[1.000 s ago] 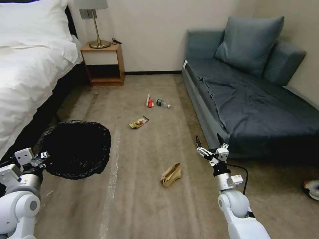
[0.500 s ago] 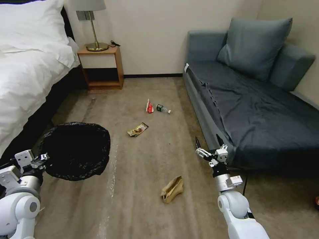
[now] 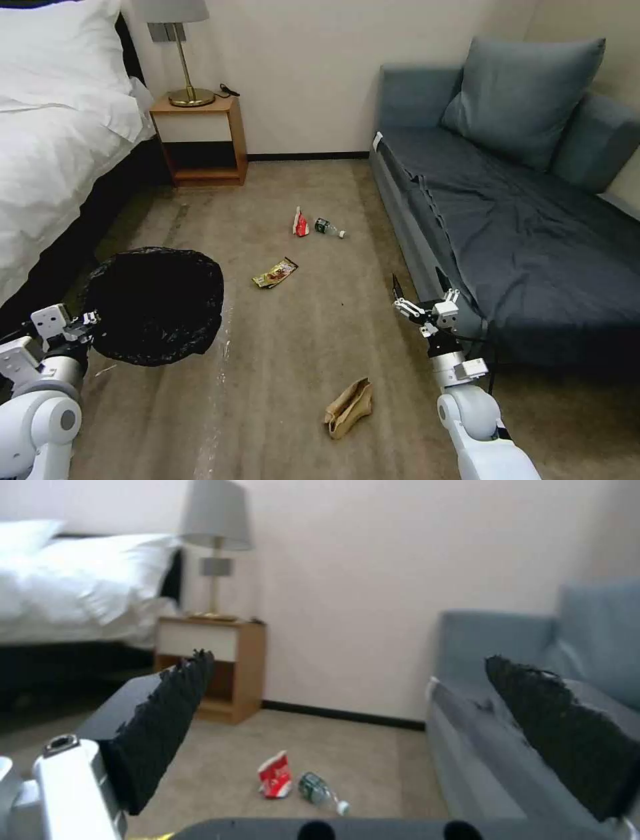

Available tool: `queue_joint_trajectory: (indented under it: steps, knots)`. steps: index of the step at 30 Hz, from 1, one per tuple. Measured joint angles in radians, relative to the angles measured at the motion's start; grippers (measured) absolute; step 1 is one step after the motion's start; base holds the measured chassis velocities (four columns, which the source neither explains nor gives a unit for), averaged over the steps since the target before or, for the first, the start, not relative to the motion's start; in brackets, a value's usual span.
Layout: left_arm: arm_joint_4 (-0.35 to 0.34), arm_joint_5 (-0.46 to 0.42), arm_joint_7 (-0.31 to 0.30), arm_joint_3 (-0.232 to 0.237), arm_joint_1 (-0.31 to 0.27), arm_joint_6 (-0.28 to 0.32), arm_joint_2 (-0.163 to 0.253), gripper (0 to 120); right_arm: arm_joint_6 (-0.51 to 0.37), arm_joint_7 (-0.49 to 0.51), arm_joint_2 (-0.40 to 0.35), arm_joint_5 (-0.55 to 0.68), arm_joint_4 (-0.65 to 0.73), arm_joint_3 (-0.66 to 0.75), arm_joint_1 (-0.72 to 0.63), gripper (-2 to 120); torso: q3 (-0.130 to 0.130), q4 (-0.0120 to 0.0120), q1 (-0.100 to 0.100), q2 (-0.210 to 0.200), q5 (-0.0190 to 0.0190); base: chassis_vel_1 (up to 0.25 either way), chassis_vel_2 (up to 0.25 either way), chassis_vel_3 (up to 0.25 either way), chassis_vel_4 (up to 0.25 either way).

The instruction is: Pick up the trash bin, then pick up the garbage on the floor and place it into the trash bin.

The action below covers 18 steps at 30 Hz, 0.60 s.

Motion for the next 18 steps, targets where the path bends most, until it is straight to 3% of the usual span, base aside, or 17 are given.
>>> queue_joint_trajectory:
  steps: [3, 5, 8, 10, 11, 14, 18]
  knots:
    - [0.005, 0.01, 0.001, 0.011, 0.0, -0.002, 0.0, 4, -0.002, -0.033, -0.05, -0.036, -0.029, -0.021, 0.033, 100, 0.0, 0.0003, 0.0, 0.0, 0.0001, 0.0, 0.0, 0.0, 0.0]
    - [0.024, 0.015, 0.006, 0.035, -0.009, -0.003, 0.001, 4, -0.001, -0.104, -0.139, -0.072, -0.091, -0.05, 0.071, 100, 0.0, 0.0004, 0.0, 0.0, -0.0001, 0.0, 0.0, 0.0, 0.0]
    - [0.036, 0.008, 0.008, 0.048, -0.017, 0.001, 0.002, 4, 0.005, -0.16, -0.184, -0.09, -0.129, -0.065, 0.089, 100, 0.0, 0.0001, 0.0, 0.0, 0.0, 0.0, 0.0, 0.0, 0.0]
    - [0.058, 0.009, 0.013, 0.055, -0.024, 0.001, 0.002, 3, 0.027, -0.323, -0.251, -0.161, -0.197, -0.095, 0.135, 100, 0.0, -0.0003, 0.0, 0.0, 0.0, 0.0, 0.0, 0.0, 0.0]
    - [0.058, 0.009, 0.013, 0.055, -0.024, 0.001, 0.002, 3, 0.027, -0.323, -0.251, -0.161, -0.197, -0.095, 0.135, 100, 0.0, -0.0003, 0.0, 0.0, 0.0, 0.0, 0.0, 0.0, 0.0]
    - [0.075, 0.022, 0.016, 0.061, -0.024, 0.001, -0.004, 3, 0.113, -0.481, -0.292, -0.358, -0.295, -0.169, 0.232, 100, 0.0, 0.0, 0.0, 0.0, 0.0001, 0.0, 0.0, 0.0, 0.0]
    - [0.078, 0.04, 0.026, 0.069, -0.02, 0.001, -0.018, 3, 0.162, -0.526, -0.292, -0.487, -0.358, -0.231, 0.304, 100, 0.0, 0.0001, 0.0, 0.0, -0.0001, 0.0, 0.0, 0.0, 0.0]
